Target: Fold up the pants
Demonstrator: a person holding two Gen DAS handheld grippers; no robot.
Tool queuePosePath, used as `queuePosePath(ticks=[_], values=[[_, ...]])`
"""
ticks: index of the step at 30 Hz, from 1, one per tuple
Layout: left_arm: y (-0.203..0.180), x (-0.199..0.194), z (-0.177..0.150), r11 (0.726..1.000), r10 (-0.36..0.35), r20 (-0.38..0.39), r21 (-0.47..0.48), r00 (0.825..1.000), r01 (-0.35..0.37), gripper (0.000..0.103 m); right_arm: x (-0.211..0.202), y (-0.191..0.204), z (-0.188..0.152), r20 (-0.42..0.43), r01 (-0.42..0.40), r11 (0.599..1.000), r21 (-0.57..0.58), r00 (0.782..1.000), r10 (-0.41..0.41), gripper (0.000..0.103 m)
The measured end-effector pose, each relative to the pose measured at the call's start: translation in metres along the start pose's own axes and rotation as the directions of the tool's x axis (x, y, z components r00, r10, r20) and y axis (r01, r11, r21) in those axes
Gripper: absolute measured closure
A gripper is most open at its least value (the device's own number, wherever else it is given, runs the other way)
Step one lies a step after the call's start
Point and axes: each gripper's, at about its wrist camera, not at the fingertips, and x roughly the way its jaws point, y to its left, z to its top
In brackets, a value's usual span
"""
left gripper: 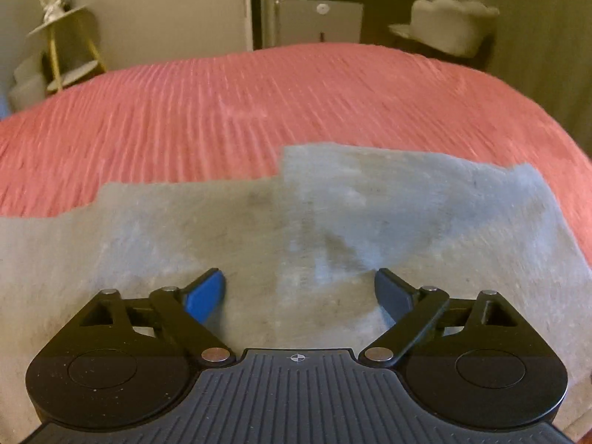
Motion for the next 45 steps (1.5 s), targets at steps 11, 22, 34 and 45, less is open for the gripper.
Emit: queuePosePath(ticks=[11, 22, 34, 45], values=[[0.068, -0.032, -0.027, 0.957, 0.29, -0.063, -0.008, 0.955, -0.291, 0.018, 0.004, 0.001, -0.004, -0.043, 0.017, 1.0, -0.015, 0.999, -0.017, 0.006], [0.199, -0.118, -0.064, 0.86, 0.31, -0.085, -0.399, 0.947, -0.318, 0.013, 0.008, 0.009, 0.007, -0.087, 0.068, 0.997, 0.025, 0.994, -0.065, 0.006], [0.323, -0.128, -0.124, 0.51, 0.132, -0.031, -0.855, 0.991, -0.095, 0.012, 0.007, 0.075, -0.005, -0.002, 0.211, 0.973, 0.09, 0.977, -0.212, 0.006], [0.368, -0.116, -0.16, 0.29, -0.012, 0.162, -0.944, 0.987, 0.159, 0.013, 0.016, 0.052, -0.007, -0.035, 0.199, 0.96, 0.199, 0.98, -0.196, 0.006]])
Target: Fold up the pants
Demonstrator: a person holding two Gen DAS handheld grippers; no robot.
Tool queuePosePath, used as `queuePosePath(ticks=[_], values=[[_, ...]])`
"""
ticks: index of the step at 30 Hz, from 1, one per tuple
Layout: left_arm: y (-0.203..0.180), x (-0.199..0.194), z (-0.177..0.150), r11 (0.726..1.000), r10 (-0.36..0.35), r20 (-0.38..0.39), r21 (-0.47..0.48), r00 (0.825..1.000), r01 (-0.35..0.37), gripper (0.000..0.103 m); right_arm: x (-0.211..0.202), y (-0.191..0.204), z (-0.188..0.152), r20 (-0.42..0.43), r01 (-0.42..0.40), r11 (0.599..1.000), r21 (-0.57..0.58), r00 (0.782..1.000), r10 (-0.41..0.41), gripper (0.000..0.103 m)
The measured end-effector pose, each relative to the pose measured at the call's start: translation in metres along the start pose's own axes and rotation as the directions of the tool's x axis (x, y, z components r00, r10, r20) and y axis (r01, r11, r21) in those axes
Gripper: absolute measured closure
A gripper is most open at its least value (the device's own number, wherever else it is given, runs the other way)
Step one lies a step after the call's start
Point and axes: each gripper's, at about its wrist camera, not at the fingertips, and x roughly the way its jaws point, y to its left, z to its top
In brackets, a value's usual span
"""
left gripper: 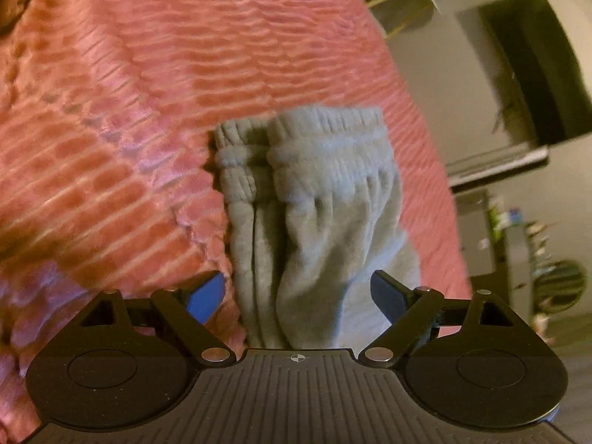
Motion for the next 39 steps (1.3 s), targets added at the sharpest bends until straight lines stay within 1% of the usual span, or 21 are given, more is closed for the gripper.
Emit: queuePosePath(ticks=[4, 5, 8, 10, 13, 16, 18, 19, 20, 22, 24, 28, 29, 30, 32, 33, 35, 36, 37, 38, 39], values=[[0.022, 0.003, 0.012, 0.992, -0.083, -0.008, -0.092, 0.997, 0.082, 0.014, -0.001, -0.004, 0.001, -0.001, -0.015, 1.0, 0.021, 1.0, 0.015, 0.006], [0.025, 0.003, 0.013, 0.99, -0.105, -0.009, -0.1, 0.994, 0.103, 0.014, 0.0, -0.005, 0.001, -0.001, -0.018, 0.999, 0.027, 1.0, 0.018, 0.006], [0.029, 0.004, 0.015, 0.984, -0.135, -0.024, -0.119, 0.991, 0.131, 0.014, 0.0, -0.005, 0.002, -0.004, -0.017, 0.999, 0.028, 1.0, 0.017, 0.006], [0.034, 0.002, 0.014, 0.978, -0.169, -0.017, -0.129, 0.985, 0.166, 0.014, 0.001, -0.005, 0.002, -0.006, -0.016, 1.0, 0.024, 1.0, 0.016, 0.006], [0.04, 0.004, 0.014, 0.958, -0.242, -0.015, -0.165, 0.97, 0.236, 0.014, -0.001, -0.007, 0.002, -0.004, -0.023, 0.999, 0.034, 1.0, 0.023, 0.006], [0.043, 0.004, 0.013, 0.943, -0.288, -0.003, -0.174, 0.958, 0.283, 0.014, 0.0, -0.006, 0.002, -0.004, -0.021, 0.999, 0.033, 1.0, 0.021, 0.006], [0.043, 0.002, 0.013, 0.916, -0.358, 0.017, -0.189, 0.934, 0.355, 0.013, 0.0, -0.005, 0.002, -0.005, -0.016, 0.999, 0.028, 1.0, 0.016, 0.006], [0.045, 0.003, 0.012, 0.906, -0.378, 0.024, -0.195, 0.926, 0.375, 0.013, 0.0, -0.004, 0.002, -0.006, -0.012, 1.0, 0.025, 1.0, 0.012, 0.006], [0.045, 0.004, 0.012, 0.908, -0.375, 0.024, -0.192, 0.927, 0.372, 0.012, 0.0, -0.004, 0.002, -0.007, -0.009, 1.0, 0.022, 1.0, 0.009, 0.006], [0.041, 0.007, 0.012, 0.945, -0.296, 0.01, -0.144, 0.955, 0.295, 0.013, 0.001, -0.003, 0.002, -0.008, -0.005, 1.0, 0.019, 1.0, 0.005, 0.006], [0.035, 0.013, 0.011, 0.968, -0.234, -0.009, -0.097, 0.972, 0.232, 0.015, 0.001, -0.002, 0.002, -0.009, 0.0, 1.0, 0.015, 1.0, 0.0, 0.006], [0.026, 0.018, 0.01, 0.975, -0.221, 0.004, -0.011, 0.975, 0.221, 0.016, 0.002, -0.001, 0.001, -0.011, 0.007, 1.0, 0.008, 1.0, -0.007, 0.006], [0.022, 0.019, 0.009, 0.973, -0.231, 0.0, 0.022, 0.973, 0.231, 0.017, 0.002, -0.001, 0.001, -0.012, 0.008, 1.0, 0.007, 1.0, -0.008, 0.006], [0.019, 0.019, 0.008, 0.967, -0.248, 0.003, 0.049, 0.969, 0.248, 0.022, 0.003, -0.001, 0.001, -0.013, 0.009, 1.0, 0.006, 1.0, -0.009, 0.006], [0.015, 0.017, 0.007, 0.951, -0.295, -0.002, 0.095, 0.955, 0.294, 0.026, 0.003, -0.001, 0.001, -0.015, 0.011, 1.0, 0.003, 1.0, -0.011, 0.006], [0.013, 0.019, 0.008, 0.952, -0.291, -0.004, 0.097, 0.957, 0.29, 0.026, 0.003, -0.001, 0.001, -0.015, 0.013, 1.0, 0.002, 1.0, -0.013, 0.006], [0.013, 0.027, 0.009, 0.97, -0.227, -0.018, 0.087, 0.974, 0.228, 0.026, 0.004, 0.0, 0.001, -0.015, 0.018, 1.0, 0.0, 1.0, -0.017, 0.006], [0.013, 0.031, 0.009, 0.975, -0.202, -0.025, 0.091, 0.979, 0.204, 0.028, 0.004, 0.001, 0.001, -0.016, 0.022, 1.0, -0.003, 1.0, -0.022, 0.006], [0.012, 0.035, 0.009, 0.977, -0.183, -0.028, 0.106, 0.983, 0.185, 0.028, 0.005, 0.002, 0.001, -0.017, 0.027, 1.0, -0.009, 1.0, -0.027, 0.006], [0.01, 0.037, 0.009, 0.977, -0.18, -0.03, 0.115, 0.983, 0.182, 0.027, 0.005, 0.003, 0.001, -0.018, 0.031, 0.999, -0.015, 0.999, -0.032, 0.006], [0.007, 0.038, 0.011, 0.977, -0.181, -0.032, 0.113, 0.983, 0.183, 0.022, 0.006, 0.004, 0.001, -0.019, 0.034, 0.999, -0.019, 0.999, -0.035, 0.006]])
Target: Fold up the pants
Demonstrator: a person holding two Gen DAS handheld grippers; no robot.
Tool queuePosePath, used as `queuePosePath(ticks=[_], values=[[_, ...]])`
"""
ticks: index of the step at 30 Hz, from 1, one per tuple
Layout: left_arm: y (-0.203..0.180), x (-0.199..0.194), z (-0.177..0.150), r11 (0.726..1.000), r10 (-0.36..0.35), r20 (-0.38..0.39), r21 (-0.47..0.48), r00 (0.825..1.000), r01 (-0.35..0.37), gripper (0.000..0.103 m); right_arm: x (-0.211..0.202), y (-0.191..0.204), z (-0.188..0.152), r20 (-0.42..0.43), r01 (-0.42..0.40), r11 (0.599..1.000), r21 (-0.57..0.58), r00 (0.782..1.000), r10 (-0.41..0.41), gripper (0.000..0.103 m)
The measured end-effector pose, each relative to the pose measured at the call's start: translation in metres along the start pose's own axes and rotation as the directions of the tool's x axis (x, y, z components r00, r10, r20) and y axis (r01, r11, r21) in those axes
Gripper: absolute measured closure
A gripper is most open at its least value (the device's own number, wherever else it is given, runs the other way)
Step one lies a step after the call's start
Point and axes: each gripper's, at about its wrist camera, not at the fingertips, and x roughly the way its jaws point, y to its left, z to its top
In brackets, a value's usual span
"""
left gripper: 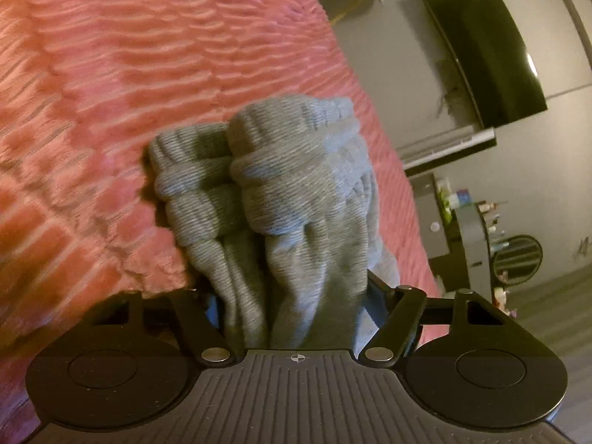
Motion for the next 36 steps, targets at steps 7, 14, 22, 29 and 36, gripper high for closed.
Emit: queuePosePath(ticks=[7, 14, 22, 29, 36], values=[[-0.003, 0.017, 0.014, 0.989, -0.028, 0.027, -0.147, 0.999, 0.031, 0.009, 0.002, 0.002, -0.001, 0.001, 0.011, 1.0, -0.006, 1.0, -0.011, 0.006], [-0.003, 0.015, 0.009, 1.0, -0.005, 0.043, -0.012, 0.999, 0.006, 0.067, 0.001, 0.002, -0.001, 0.002, 0.017, 1.0, -0.01, 1.0, -0.017, 0.006], [0.007, 0.033, 0.017, 0.994, -0.005, -0.011, -0.107, 1.0, 0.003, 0.056, 0.002, 0.004, -0.001, 0.0, 0.025, 1.0, -0.018, 1.0, -0.025, 0.006], [-0.019, 0.005, 0.007, 1.0, -0.02, 0.109, -0.013, 0.994, 0.022, 0.083, -0.001, -0.002, 0.0, 0.008, -0.005, 1.0, 0.013, 1.0, 0.005, 0.006], [-0.1, -0.037, -0.021, 0.969, -0.105, 0.19, 0.239, 0.976, 0.058, 0.084, -0.014, -0.038, -0.002, 0.069, -0.171, 0.963, 0.21, 0.985, 0.16, 0.006]])
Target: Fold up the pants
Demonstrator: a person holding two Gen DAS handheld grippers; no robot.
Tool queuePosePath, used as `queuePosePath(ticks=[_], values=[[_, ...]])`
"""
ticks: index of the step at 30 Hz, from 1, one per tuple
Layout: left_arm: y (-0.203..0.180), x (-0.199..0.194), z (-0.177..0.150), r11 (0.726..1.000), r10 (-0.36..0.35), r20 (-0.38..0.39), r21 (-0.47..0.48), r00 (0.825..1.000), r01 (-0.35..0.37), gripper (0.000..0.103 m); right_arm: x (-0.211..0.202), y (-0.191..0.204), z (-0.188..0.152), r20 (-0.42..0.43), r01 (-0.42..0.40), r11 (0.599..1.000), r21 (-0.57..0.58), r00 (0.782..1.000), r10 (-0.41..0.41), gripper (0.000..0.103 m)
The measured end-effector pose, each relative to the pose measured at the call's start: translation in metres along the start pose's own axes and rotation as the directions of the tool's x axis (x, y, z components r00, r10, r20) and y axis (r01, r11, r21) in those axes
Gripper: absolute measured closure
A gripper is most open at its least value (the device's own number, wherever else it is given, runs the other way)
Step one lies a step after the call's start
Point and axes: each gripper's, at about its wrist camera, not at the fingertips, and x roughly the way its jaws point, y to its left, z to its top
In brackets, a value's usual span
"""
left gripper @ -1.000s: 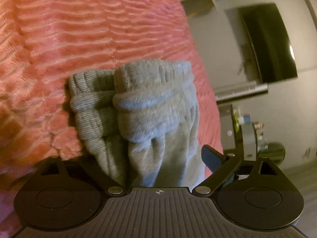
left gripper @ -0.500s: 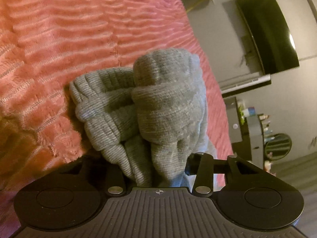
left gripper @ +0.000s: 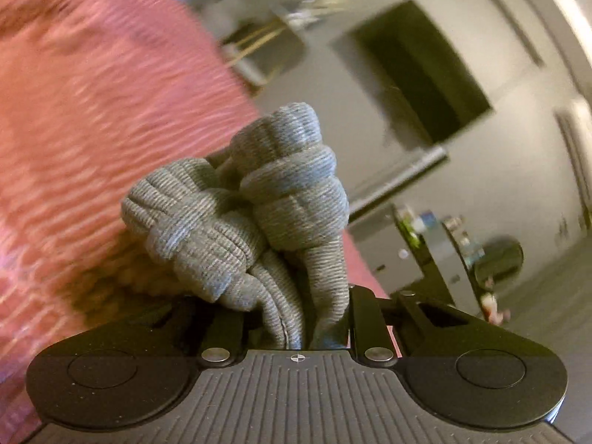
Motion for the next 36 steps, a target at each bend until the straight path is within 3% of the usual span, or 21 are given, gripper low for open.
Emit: queuePosePath(ticks=[3, 6, 11, 14, 16, 18, 20, 21, 23, 24, 25, 27, 28, 29, 30, 32, 33, 34, 36], values=[[-0.052, -0.014, -0.013, 0.989, -0.073, -0.009, 0.132, 0.997, 0.073, 0.084, -0.008, -0.018, 0.003, 0.009, -0.083, 0.991, 0.107, 0.997, 0.083, 0.006], [-0.117, -0.015, -0.04, 0.95, -0.147, -0.074, 0.269, 0.986, 0.161, 0.084, -0.015, -0.036, 0.006, 0.018, -0.152, 0.967, 0.205, 0.988, 0.151, 0.006], [-0.217, 0.0, -0.136, 0.826, -0.193, -0.213, 0.491, 0.958, 0.276, 0.083, -0.025, -0.047, 0.016, 0.031, -0.159, 0.969, 0.19, 0.987, 0.155, 0.006], [-0.254, 0.018, -0.214, 0.716, -0.135, -0.274, 0.637, 0.952, 0.285, 0.083, -0.033, -0.048, 0.022, 0.067, -0.104, 0.99, 0.099, 0.993, 0.098, 0.006], [-0.271, 0.033, -0.276, 0.629, -0.069, -0.307, 0.725, 0.949, 0.28, 0.083, -0.039, -0.05, 0.026, 0.095, -0.083, 0.996, 0.046, 0.992, 0.078, 0.006], [-0.274, 0.053, -0.329, 0.574, -0.002, -0.355, 0.765, 0.935, 0.292, 0.071, -0.045, -0.054, 0.03, 0.125, -0.059, 0.998, 0.006, 0.99, 0.058, 0.006], [-0.272, 0.074, -0.372, 0.511, 0.136, -0.399, 0.812, 0.907, 0.28, 0.065, -0.047, -0.06, 0.033, 0.142, -0.038, 0.999, -0.027, 0.989, 0.041, 0.006], [-0.27, 0.078, -0.396, 0.437, 0.202, -0.396, 0.855, 0.896, 0.28, 0.064, -0.048, -0.061, 0.034, 0.146, -0.028, 0.999, -0.041, 0.989, 0.034, 0.006], [-0.272, 0.065, -0.416, 0.266, 0.178, -0.322, 0.926, 0.93, 0.269, 0.06, -0.05, -0.063, 0.034, 0.152, -0.023, 0.997, -0.076, 0.988, 0.035, 0.006], [-0.273, 0.059, -0.415, 0.24, 0.161, -0.342, 0.924, 0.926, 0.299, 0.046, -0.051, -0.064, 0.035, 0.16, -0.032, 0.995, -0.091, 0.986, 0.046, 0.006], [-0.273, 0.055, -0.409, 0.255, 0.148, -0.4, 0.899, 0.904, 0.356, 0.042, -0.052, -0.065, 0.034, 0.174, -0.045, 0.994, -0.104, 0.983, 0.062, 0.006], [-0.268, 0.047, -0.385, 0.338, 0.098, -0.531, 0.814, 0.842, 0.473, 0.028, -0.055, -0.066, 0.031, 0.209, -0.077, 0.99, -0.118, 0.973, 0.1, 0.006], [-0.263, 0.043, -0.368, 0.395, 0.071, -0.591, 0.756, 0.804, 0.521, 0.026, -0.055, -0.063, 0.031, 0.218, -0.097, 0.987, -0.126, 0.968, 0.123, 0.006], [-0.256, 0.038, -0.351, 0.459, 0.049, -0.622, 0.709, 0.781, 0.536, 0.026, -0.056, -0.059, 0.03, 0.22, -0.125, 0.982, -0.142, 0.963, 0.155, 0.006], [-0.25, 0.035, -0.334, 0.518, 0.03, -0.638, 0.668, 0.769, 0.534, 0.025, -0.057, -0.054, 0.03, 0.212, -0.149, 0.975, -0.163, 0.96, 0.182, 0.006], [-0.228, 0.031, -0.297, 0.642, 0.023, -0.641, 0.598, 0.767, 0.48, 0.025, -0.06, -0.04, 0.029, 0.175, -0.201, 0.956, -0.216, 0.955, 0.24, 0.006], [-0.218, 0.026, -0.286, 0.686, 0.023, -0.633, 0.572, 0.774, 0.449, 0.024, -0.062, -0.033, 0.028, 0.154, -0.234, 0.943, -0.237, 0.949, 0.274, 0.006], [-0.207, 0.025, -0.269, 0.721, 0.02, -0.616, 0.555, 0.787, 0.416, 0.024, -0.063, -0.027, 0.026, 0.136, -0.262, 0.932, -0.249, 0.944, 0.302, 0.006], [-0.189, 0.024, -0.243, 0.759, 0.027, -0.549, 0.555, 0.836, 0.34, 0.021, -0.064, -0.014, 0.024, 0.1, -0.323, 0.91, -0.26, 0.928, 0.358, 0.006]])
